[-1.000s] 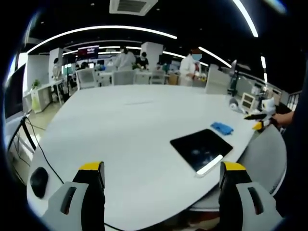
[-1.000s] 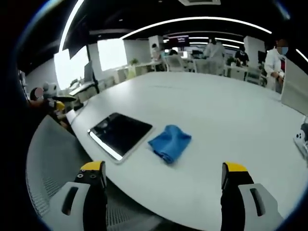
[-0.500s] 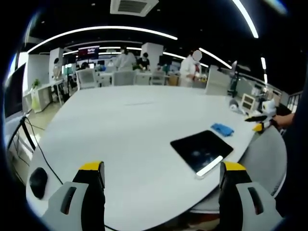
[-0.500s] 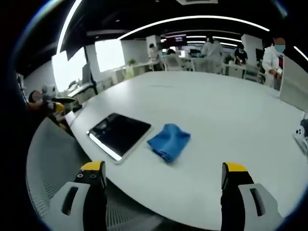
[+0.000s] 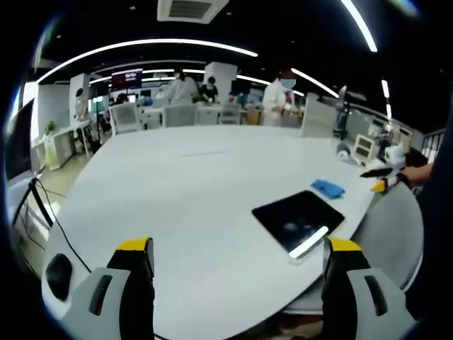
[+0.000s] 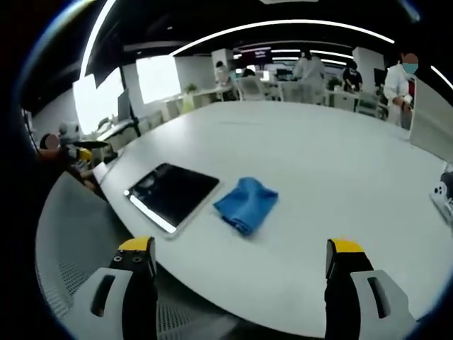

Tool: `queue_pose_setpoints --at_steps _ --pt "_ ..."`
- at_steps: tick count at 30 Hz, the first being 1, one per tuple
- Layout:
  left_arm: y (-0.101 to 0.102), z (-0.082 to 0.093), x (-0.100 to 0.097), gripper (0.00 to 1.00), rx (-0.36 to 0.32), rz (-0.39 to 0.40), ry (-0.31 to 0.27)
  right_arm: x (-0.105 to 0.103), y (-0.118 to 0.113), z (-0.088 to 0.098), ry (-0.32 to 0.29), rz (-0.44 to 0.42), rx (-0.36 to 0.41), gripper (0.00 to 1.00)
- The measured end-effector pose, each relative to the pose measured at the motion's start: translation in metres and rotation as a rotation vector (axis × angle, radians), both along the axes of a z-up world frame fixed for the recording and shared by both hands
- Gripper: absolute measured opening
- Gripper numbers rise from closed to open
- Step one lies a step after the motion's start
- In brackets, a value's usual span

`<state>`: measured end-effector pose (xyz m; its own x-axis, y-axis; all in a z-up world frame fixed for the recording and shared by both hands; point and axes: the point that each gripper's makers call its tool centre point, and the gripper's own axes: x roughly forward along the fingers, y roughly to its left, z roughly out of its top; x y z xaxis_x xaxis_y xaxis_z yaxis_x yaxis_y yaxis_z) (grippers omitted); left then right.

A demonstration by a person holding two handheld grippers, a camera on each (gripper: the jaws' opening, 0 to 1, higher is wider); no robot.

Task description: Wipe the mirror surface with the cleaning cloth until all visible marks leave the cleaned area.

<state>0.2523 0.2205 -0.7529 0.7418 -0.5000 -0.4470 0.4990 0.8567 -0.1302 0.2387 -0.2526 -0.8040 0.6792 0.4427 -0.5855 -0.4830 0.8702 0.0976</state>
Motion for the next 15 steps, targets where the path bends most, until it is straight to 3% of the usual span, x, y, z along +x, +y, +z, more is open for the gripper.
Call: queue_pose_setpoints --at_steps 15 --pt "0.0021 -0.0021 -0.0006 1.0 0.017 -0.013 0.013 0.0023 -0.0025 0.0067 0.013 -0.022 0.008 1.0"
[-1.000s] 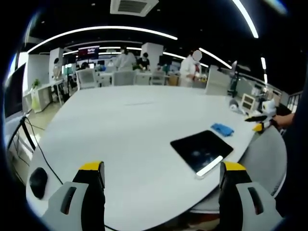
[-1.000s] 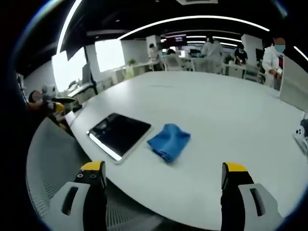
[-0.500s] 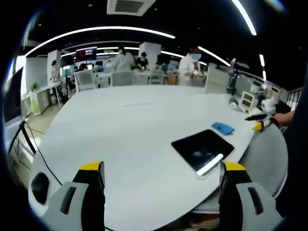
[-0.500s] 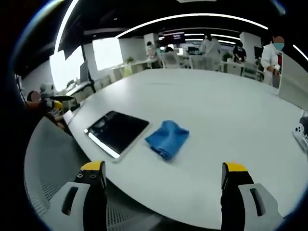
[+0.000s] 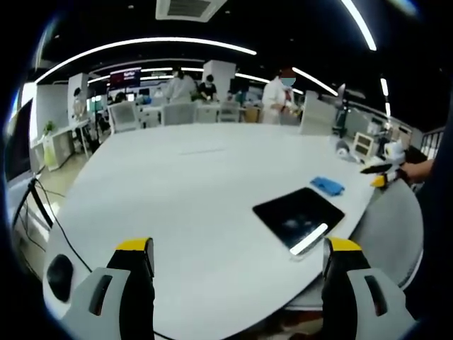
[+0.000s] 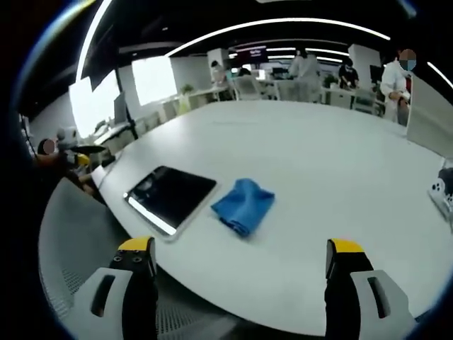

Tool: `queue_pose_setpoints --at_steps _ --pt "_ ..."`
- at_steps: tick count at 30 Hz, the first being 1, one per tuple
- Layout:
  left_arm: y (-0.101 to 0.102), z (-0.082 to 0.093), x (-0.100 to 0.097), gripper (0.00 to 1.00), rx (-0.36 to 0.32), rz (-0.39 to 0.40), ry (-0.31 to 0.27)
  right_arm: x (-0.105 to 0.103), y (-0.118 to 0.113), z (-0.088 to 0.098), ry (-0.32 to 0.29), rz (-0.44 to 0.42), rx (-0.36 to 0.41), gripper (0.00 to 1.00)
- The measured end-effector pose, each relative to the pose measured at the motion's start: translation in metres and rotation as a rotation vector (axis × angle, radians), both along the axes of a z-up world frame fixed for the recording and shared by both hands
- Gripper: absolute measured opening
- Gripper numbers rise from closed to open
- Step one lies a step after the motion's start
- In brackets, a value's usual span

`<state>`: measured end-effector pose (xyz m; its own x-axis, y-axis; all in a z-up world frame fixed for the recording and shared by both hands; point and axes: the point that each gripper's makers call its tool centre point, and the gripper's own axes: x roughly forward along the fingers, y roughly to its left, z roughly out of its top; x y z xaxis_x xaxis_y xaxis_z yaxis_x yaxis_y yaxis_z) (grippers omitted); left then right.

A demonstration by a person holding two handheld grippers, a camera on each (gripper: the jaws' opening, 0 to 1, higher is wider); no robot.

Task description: Wipe the mirror surface with the cleaning cloth until all visible marks leave the cleaned area.

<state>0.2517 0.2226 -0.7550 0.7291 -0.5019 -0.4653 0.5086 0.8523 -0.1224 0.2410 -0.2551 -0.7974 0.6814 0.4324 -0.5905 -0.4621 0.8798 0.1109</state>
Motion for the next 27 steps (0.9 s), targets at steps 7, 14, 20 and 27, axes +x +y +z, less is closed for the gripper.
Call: queue_pose_setpoints --at_steps 7,14,20,27 --pt "0.001 0.001 0.002 1.0 0.0 0.0 -0.003 0.018 0.005 0.016 -0.007 -0.038 -0.012 0.99" --pt "-0.006 0.0 0.003 1.0 -0.005 -0.011 0.005 0.063 0.03 0.034 -0.032 -0.039 -0.043 0.96" --pt "-0.004 0.001 0.005 1.0 -0.009 -0.009 0.005 0.101 0.035 0.03 -0.06 -0.066 -0.09 0.79" --pt "-0.001 -0.003 0.005 1.0 -0.009 -0.002 0.018 0.112 0.032 -0.03 0.097 -0.13 -0.092 0.36"
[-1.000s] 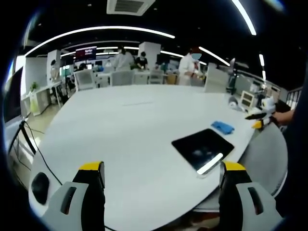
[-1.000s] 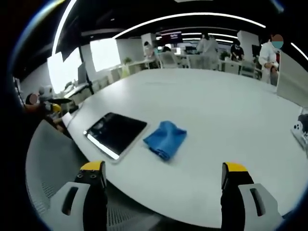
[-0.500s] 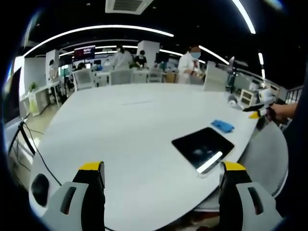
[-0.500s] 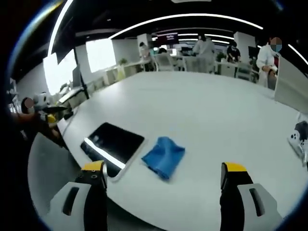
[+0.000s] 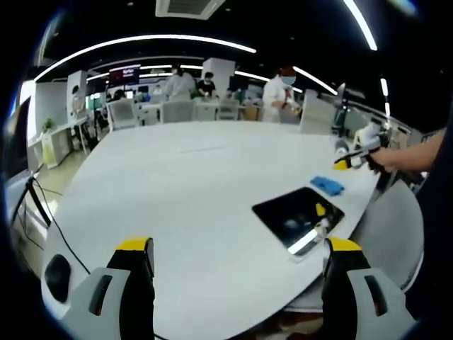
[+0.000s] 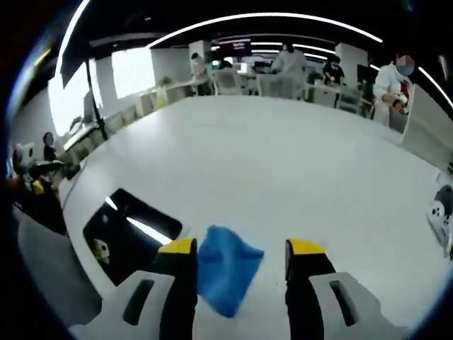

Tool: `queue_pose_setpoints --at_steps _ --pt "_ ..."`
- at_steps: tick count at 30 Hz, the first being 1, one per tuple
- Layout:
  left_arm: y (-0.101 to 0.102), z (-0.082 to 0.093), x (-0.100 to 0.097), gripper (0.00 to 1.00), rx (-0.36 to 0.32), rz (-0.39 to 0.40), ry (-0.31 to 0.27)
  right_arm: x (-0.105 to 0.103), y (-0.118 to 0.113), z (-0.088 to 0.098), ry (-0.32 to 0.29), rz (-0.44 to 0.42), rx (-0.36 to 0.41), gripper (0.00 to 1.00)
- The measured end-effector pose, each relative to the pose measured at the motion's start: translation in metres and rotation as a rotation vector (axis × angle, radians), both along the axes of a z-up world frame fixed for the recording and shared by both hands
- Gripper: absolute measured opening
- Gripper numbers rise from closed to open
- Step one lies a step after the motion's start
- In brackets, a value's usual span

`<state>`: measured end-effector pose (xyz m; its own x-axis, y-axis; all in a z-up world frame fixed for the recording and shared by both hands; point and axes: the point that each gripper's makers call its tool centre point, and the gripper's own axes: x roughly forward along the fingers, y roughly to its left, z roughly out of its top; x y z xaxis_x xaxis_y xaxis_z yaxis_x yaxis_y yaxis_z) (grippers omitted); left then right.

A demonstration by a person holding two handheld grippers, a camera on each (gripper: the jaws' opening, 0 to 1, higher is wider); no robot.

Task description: Wipe the mirror surface with the cleaning cloth until all visible marks leave the cleaned area.

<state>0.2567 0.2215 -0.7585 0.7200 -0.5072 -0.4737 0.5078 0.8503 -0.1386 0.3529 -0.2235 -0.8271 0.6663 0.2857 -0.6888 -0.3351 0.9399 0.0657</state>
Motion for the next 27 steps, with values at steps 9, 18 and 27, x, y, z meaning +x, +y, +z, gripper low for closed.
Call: queue_pose_setpoints --at_steps 9,18,27 --pt "0.001 -0.001 -0.002 1.0 0.003 0.003 0.011 0.002 0.013 -0.043 0.086 0.047 -0.084 0.08" --pt "0.007 -0.006 -0.004 1.0 0.015 0.007 0.027 0.001 0.015 -0.047 0.07 0.033 -0.124 0.03" --pt "0.0 -0.004 0.003 1.0 -0.002 -0.002 0.013 0.005 0.008 -0.02 0.14 -0.149 0.06 0.0"
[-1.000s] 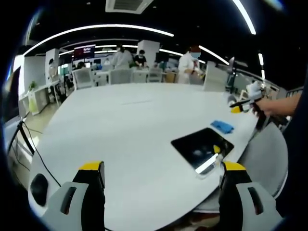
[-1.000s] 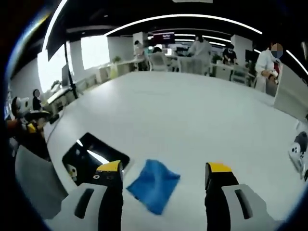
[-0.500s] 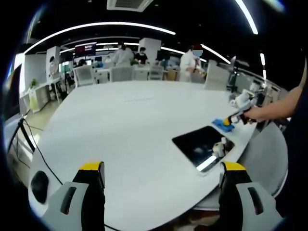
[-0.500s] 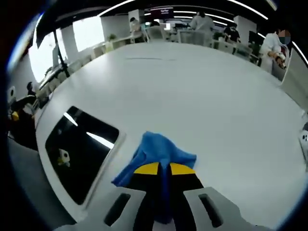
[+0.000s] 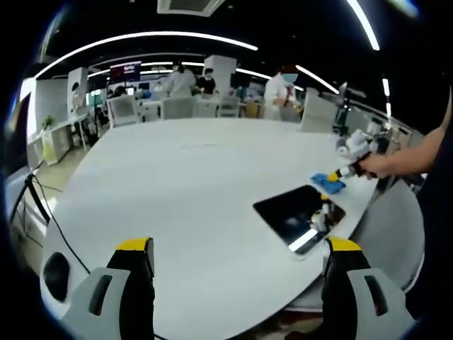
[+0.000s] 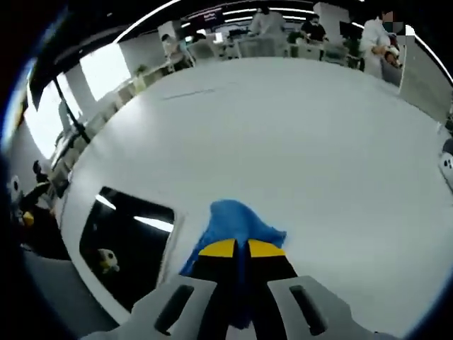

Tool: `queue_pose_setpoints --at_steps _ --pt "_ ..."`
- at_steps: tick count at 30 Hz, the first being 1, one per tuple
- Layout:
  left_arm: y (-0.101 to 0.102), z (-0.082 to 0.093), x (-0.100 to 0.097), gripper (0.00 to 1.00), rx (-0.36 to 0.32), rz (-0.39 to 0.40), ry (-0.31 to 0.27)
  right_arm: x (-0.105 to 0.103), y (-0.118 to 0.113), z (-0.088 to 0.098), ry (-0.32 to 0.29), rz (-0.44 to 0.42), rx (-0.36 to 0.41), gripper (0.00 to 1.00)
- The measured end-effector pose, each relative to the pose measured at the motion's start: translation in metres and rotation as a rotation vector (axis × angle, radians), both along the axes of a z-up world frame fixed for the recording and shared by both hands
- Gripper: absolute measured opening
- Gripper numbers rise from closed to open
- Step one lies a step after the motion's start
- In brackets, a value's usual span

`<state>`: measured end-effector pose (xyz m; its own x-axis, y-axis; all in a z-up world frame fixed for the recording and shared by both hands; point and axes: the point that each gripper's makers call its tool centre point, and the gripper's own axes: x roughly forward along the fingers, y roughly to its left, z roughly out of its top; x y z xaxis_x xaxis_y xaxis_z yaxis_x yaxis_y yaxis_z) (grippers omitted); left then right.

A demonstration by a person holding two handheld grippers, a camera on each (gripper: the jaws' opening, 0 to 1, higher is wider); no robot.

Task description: Wipe the mirror surface with the cleaning cloth until all visible marks leave the cleaned area.

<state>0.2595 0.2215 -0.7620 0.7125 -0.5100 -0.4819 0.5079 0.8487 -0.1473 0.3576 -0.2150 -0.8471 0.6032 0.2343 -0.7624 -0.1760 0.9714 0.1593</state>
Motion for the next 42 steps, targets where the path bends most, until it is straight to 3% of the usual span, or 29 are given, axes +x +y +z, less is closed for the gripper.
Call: queue_pose_setpoints --at_steps 8,14,20,28,37,42 --pt "0.002 -0.004 0.002 1.0 -0.002 -0.007 0.006 0.002 0.004 0.043 -0.02 -0.045 0.107 0.0" --pt "0.002 -0.005 0.003 1.0 0.003 -0.014 0.009 0.002 0.02 0.052 -0.01 -0.04 0.156 0.0" --pt "0.002 -0.004 0.002 1.0 0.005 -0.018 0.009 0.001 0.051 0.054 0.008 -0.008 0.184 0.0" --pt "0.011 -0.005 -0.002 1.0 0.008 -0.006 0.014 0.006 0.081 0.044 0.04 0.021 0.192 0.0" --pt "0.014 -0.009 -0.006 1.0 0.013 -0.008 0.03 0.005 0.107 0.005 0.112 0.037 0.171 0.0" --pt "0.016 -0.009 -0.004 1.0 0.024 -0.019 0.034 -0.004 0.113 -0.02 0.153 0.054 0.116 0.0"
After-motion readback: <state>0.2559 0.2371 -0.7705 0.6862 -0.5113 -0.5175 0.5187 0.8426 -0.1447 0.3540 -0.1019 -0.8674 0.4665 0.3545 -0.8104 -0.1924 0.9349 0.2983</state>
